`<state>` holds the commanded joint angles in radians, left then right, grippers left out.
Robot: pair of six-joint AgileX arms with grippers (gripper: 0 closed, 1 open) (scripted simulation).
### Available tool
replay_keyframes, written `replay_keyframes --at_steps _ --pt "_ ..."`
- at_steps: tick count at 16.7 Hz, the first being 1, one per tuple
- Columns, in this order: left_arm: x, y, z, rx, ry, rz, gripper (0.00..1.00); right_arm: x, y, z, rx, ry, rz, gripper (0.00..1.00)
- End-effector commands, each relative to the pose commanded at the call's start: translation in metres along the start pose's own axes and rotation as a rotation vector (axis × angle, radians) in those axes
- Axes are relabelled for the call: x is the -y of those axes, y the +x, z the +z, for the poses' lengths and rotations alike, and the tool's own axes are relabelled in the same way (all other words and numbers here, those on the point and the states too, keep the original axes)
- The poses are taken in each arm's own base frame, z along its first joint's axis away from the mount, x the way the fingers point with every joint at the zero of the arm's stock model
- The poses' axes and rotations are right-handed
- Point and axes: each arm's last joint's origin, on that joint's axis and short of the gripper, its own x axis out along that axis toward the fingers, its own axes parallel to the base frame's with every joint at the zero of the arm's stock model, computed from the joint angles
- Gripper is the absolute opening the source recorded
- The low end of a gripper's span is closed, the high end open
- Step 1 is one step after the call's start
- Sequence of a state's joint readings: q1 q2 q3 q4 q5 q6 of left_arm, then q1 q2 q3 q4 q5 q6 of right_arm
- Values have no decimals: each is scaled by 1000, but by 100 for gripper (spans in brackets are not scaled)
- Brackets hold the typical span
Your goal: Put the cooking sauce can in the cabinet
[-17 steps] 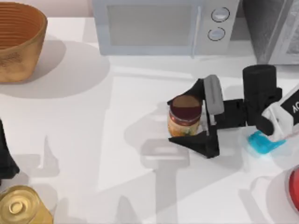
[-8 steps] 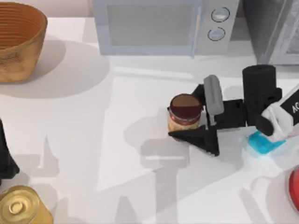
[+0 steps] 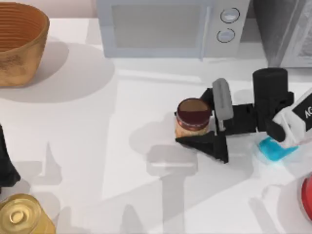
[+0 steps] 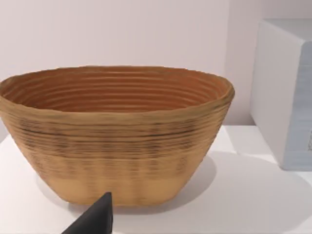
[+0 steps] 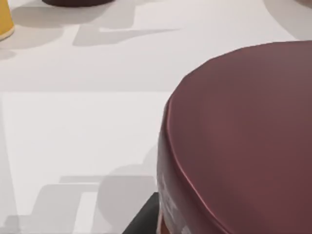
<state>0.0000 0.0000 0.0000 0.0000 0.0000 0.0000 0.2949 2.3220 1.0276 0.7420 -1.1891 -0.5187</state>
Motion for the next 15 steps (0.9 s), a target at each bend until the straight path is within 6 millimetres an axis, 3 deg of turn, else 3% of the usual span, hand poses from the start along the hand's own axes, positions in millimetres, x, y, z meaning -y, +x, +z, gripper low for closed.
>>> replay_keyframes --at_steps 9,15 --pt "0 0 0 0 0 0 100 3 -3 5 2 1 -7 0" --pt "0 0 0 0 0 0 100 7 -16 62 -10 64 -1 0"
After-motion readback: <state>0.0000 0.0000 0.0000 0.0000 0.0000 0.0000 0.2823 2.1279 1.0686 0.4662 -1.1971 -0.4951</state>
